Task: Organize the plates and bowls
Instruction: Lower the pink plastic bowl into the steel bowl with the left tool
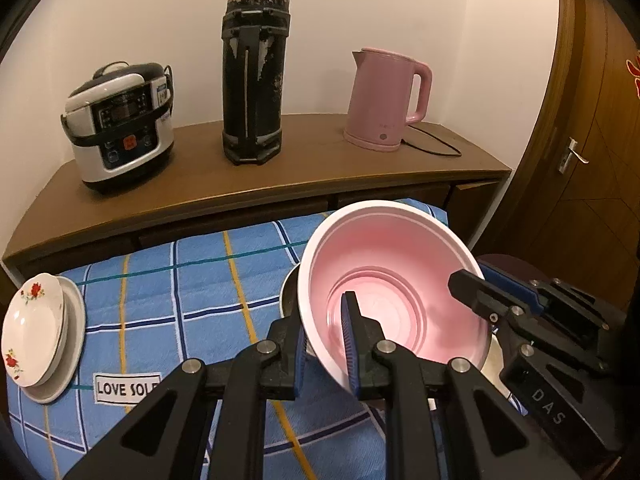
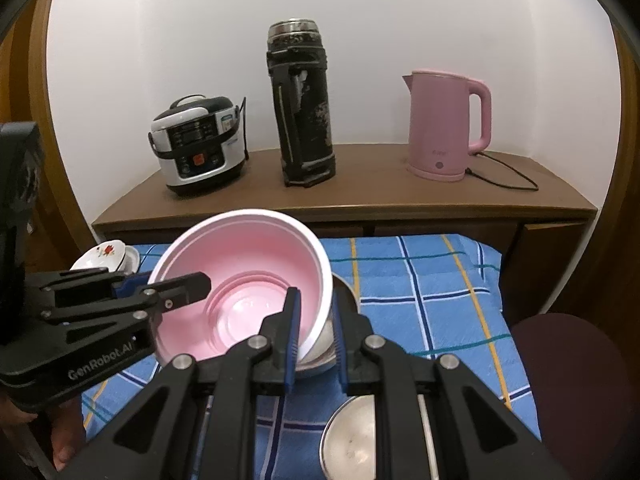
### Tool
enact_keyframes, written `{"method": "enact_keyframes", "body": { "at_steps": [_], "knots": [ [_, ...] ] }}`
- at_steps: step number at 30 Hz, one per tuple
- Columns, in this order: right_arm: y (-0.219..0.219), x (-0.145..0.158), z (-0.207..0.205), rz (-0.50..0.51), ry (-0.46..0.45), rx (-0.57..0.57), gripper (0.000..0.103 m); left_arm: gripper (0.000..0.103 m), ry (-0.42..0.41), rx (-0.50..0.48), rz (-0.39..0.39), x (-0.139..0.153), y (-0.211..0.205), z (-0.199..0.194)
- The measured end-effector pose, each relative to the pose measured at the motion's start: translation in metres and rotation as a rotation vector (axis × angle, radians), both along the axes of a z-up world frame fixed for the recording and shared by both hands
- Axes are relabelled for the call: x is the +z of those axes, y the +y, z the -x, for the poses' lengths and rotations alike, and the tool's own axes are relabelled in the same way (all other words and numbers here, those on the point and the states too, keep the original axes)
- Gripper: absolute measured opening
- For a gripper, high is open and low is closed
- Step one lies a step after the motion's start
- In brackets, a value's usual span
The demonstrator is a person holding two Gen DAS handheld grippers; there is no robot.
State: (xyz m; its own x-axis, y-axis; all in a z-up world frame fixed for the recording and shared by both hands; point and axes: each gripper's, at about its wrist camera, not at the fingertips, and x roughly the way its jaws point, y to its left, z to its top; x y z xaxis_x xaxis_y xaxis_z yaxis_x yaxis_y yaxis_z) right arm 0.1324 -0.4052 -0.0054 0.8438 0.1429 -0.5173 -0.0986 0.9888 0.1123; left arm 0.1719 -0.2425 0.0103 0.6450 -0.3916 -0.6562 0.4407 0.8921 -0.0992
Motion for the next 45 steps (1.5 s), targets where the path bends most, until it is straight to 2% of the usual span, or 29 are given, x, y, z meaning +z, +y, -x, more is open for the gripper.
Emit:
{"method": "enact_keyframes", "body": {
  "at_steps": [18, 45],
  "knots": [
    [-0.012, -0.018, -0.034, -0.002, 0.056, -0.01, 0.016, 0.018, 0.063, 0.004, -0.018, -0.021, -0.013, -0.03],
    [-0.015, -0.031, -0.055, 0.007, 0.105, -0.018, 0.016, 0.018, 0.103, 0.008, -0.046, -0.036, -0.023, -0.051]
  ]
}}
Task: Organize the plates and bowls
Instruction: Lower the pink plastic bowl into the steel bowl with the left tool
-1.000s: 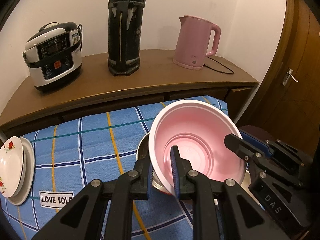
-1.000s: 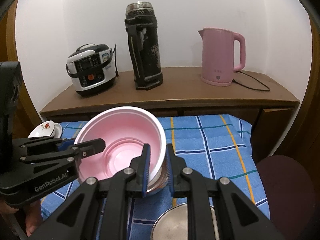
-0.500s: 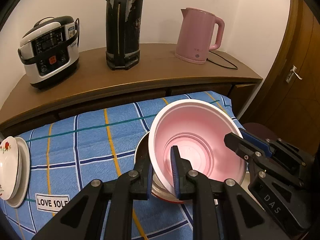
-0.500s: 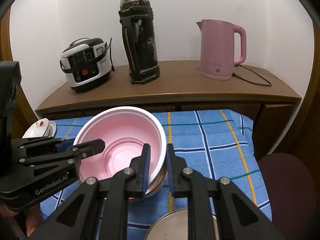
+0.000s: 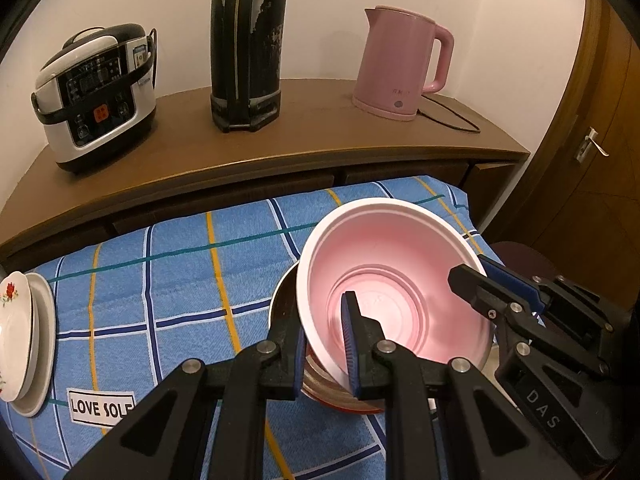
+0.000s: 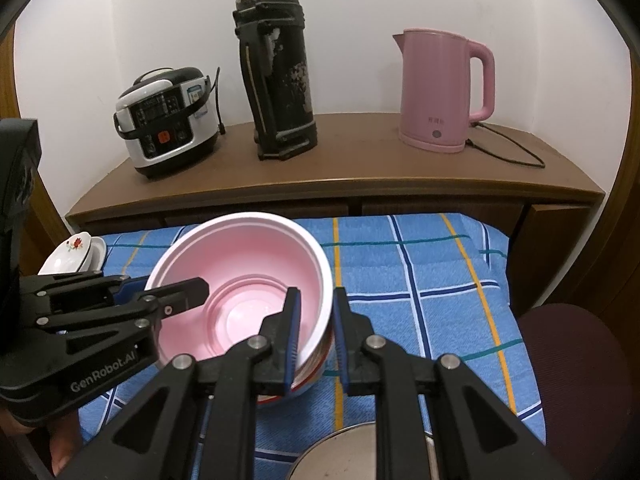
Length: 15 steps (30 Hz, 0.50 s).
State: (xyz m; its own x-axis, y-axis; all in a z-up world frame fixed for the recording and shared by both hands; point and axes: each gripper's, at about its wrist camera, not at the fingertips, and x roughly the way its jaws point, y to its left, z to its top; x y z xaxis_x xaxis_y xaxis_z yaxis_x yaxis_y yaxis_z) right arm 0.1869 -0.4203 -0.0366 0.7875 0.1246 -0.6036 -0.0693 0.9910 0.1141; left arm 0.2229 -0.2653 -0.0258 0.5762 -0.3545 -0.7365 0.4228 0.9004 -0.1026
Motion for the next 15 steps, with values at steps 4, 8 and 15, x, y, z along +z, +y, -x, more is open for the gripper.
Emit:
{"method": "enact_keyframes", "body": {
  "at_steps": [4, 8, 15],
  "knots": [
    [0.0, 0.0, 0.0, 0.003, 0.001, -0.001, 0.016, 0.018, 0.005, 0.0, 0.001, -0.001, 0.0, -0.002],
    [-0.001, -0.001, -0.003, 0.006, 0.008, 0.001, 0.016, 0.018, 0.02, -0.005, 0.002, -0.002, 0.0, -0.004],
    [0.001, -0.007, -0.009, 0.016, 0.033, 0.002, 0.016, 0.018, 0.066, -0.008, 0.009, -0.009, 0.001, -0.012]
  ]
}}
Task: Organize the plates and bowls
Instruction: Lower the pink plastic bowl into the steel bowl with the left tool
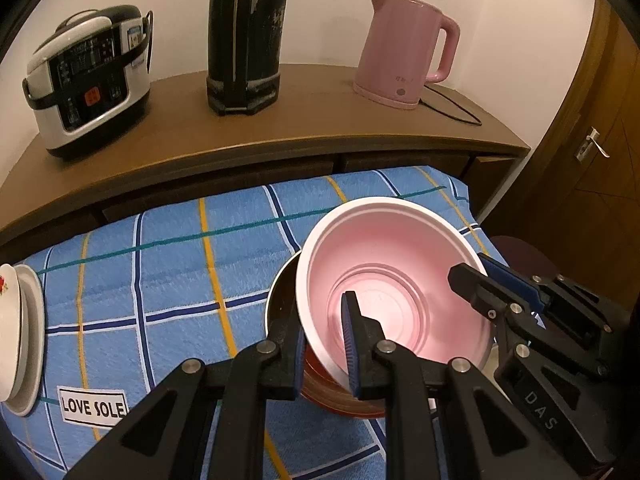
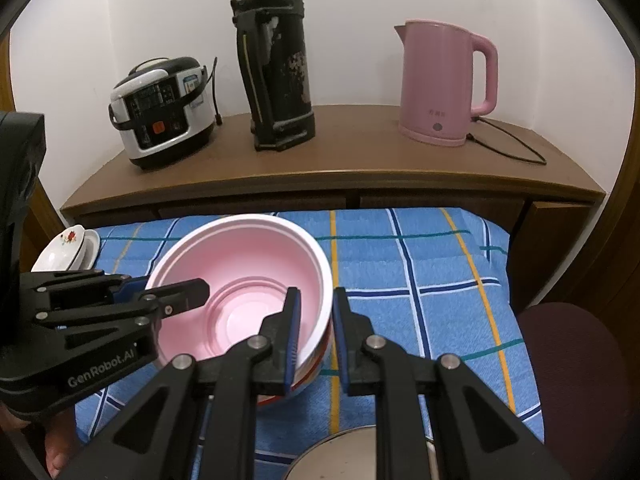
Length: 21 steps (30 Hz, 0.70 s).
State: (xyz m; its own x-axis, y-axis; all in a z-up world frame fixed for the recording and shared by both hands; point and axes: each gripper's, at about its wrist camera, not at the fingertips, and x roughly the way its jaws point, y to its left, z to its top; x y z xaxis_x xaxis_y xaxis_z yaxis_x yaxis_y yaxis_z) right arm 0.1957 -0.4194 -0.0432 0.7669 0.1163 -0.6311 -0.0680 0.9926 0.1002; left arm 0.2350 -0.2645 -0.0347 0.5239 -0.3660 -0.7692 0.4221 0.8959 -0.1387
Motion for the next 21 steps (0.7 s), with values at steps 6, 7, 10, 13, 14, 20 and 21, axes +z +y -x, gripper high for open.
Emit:
{"method": "enact_keyframes", "body": {
  "at_steps": [6, 7, 10, 13, 14, 20, 21],
  "knots": [
    [0.002, -0.002, -0.003, 0.008, 0.015, 0.004, 0.017, 0.018, 0.011, 0.0, -0.007, -0.003, -0.001, -0.002],
    [0.003, -0.002, -0.003, 0.011, 0.019, 0.005, 0.017, 0.018, 0.015, 0.0, -0.008, -0.003, -0.001, -0.002],
    [0.005, -0.003, -0.004, 0.019, 0.027, 0.01, 0.018, 0.018, 0.024, 0.0, -0.01, -0.005, 0.0, -0.003],
    [0.005, -0.003, -0.004, 0.022, 0.033, 0.01, 0.018, 0.018, 0.028, 0.0, -0.012, -0.007, 0.0, -0.002],
    [0.005, -0.004, -0.004, 0.023, 0.035, 0.011, 0.018, 0.018, 0.029, 0.0, -0.013, -0.007, 0.0, -0.002],
    [0.007, -0.005, -0.004, 0.029, 0.044, 0.016, 0.018, 0.018, 0.036, 0.001, -0.017, -0.012, 0.002, -0.002],
    [0.007, -0.005, -0.004, 0.03, 0.044, 0.017, 0.018, 0.018, 0.037, 0.001, -0.016, -0.012, 0.001, -0.002]
  ]
}}
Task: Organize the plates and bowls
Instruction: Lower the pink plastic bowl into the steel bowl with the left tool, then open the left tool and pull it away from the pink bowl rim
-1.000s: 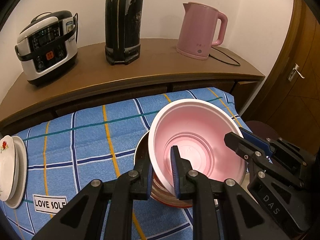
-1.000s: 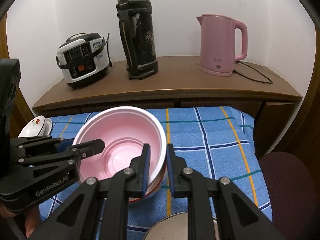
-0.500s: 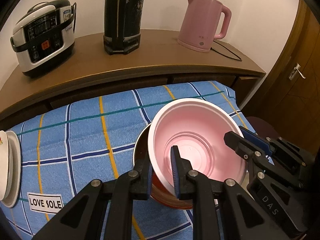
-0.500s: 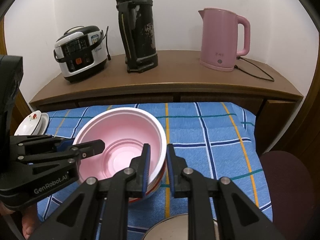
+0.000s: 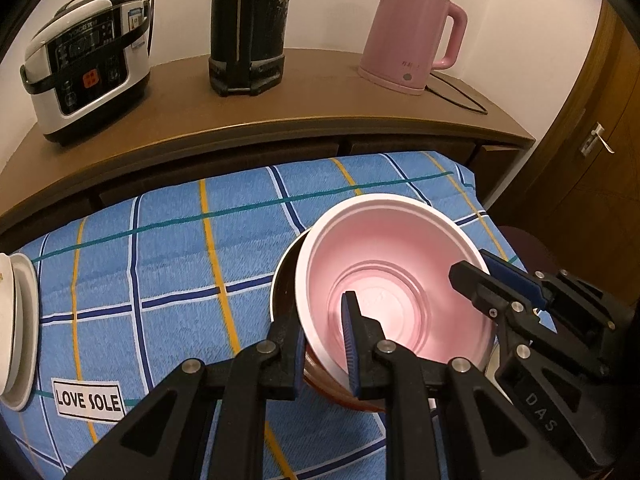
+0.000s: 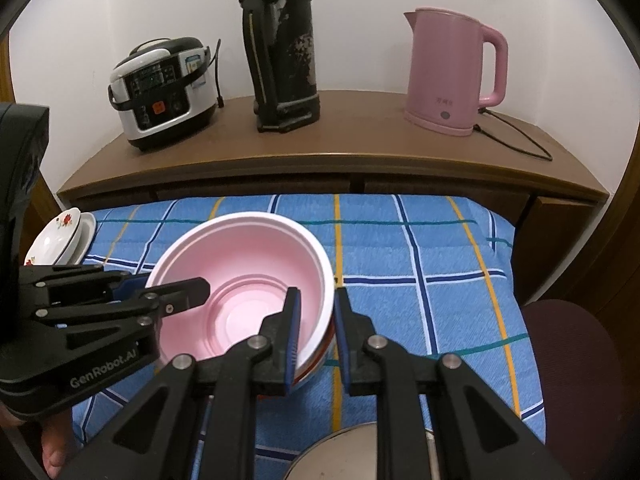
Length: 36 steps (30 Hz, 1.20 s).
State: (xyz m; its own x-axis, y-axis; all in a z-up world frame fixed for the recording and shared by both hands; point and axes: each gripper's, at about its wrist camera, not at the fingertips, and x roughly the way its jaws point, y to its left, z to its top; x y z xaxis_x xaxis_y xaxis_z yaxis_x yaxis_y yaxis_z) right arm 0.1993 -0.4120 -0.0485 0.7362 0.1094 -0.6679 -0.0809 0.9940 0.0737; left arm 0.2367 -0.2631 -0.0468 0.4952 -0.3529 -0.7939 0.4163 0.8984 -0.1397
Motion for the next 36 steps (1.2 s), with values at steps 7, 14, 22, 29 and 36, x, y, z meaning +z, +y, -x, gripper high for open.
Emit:
{"method": "enact_keyframes", "body": {
  "at_steps": [7, 14, 22, 29, 36],
  "knots": [
    [0.001, 0.0, 0.002, 0.001, -0.001, 0.0, 0.018, 0.018, 0.013, -0.005, 0.0, -0.006, 0.001, 0.001],
    [0.002, -0.004, 0.002, 0.002, 0.012, 0.0, 0.018, 0.018, 0.017, -0.011, 0.001, -0.009, 0.002, 0.001],
    [0.0, -0.007, 0.002, -0.002, 0.019, -0.007, 0.018, 0.018, 0.0, -0.021, -0.023, -0.01, -0.002, 0.002],
    [-0.002, -0.008, 0.001, -0.003, 0.023, -0.008, 0.018, 0.018, -0.011, -0.026, -0.032, -0.011, -0.003, 0.002],
    [-0.001, -0.01, 0.0, -0.001, 0.025, -0.009, 0.018, 0.018, -0.016, -0.027, -0.035, -0.012, -0.004, 0.002]
  ]
}}
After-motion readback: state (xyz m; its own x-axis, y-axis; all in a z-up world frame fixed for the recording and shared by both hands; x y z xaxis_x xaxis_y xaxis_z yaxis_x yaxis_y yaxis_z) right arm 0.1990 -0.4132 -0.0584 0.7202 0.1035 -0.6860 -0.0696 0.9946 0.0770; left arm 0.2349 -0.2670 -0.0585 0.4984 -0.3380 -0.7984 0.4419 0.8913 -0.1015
